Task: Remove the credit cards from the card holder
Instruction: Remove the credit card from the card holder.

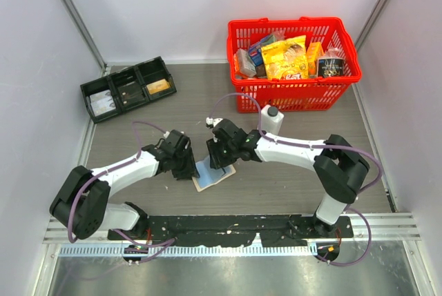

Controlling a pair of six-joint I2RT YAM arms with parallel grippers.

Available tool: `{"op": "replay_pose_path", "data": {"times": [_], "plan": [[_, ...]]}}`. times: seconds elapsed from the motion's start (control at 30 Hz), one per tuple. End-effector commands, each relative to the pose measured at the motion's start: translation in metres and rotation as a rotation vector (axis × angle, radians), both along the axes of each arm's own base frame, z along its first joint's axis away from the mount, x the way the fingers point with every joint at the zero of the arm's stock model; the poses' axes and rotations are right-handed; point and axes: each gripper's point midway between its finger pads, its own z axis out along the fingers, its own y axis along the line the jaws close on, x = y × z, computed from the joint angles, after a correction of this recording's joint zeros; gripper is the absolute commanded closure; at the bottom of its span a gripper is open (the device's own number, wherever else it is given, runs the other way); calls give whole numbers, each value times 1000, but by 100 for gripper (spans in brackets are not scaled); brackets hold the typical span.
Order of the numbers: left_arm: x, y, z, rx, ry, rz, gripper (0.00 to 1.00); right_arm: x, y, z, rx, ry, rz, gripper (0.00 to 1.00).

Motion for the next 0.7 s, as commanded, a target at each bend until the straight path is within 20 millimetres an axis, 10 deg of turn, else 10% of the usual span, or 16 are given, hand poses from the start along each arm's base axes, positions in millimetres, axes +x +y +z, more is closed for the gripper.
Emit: {"op": "replay_pose_path", "data": {"times": [0.0, 0.33, 0.67], "plan": [[-5, -15, -5, -72, 19, -17, 64, -24, 45, 46, 227, 12, 144, 60], [-6, -9, 2, -83, -14, 31, 64, -47, 59, 37, 229, 72, 260, 60], [10, 5, 47, -60, -158, 80, 55, 7, 11, 28, 171, 10, 55, 56]]}}
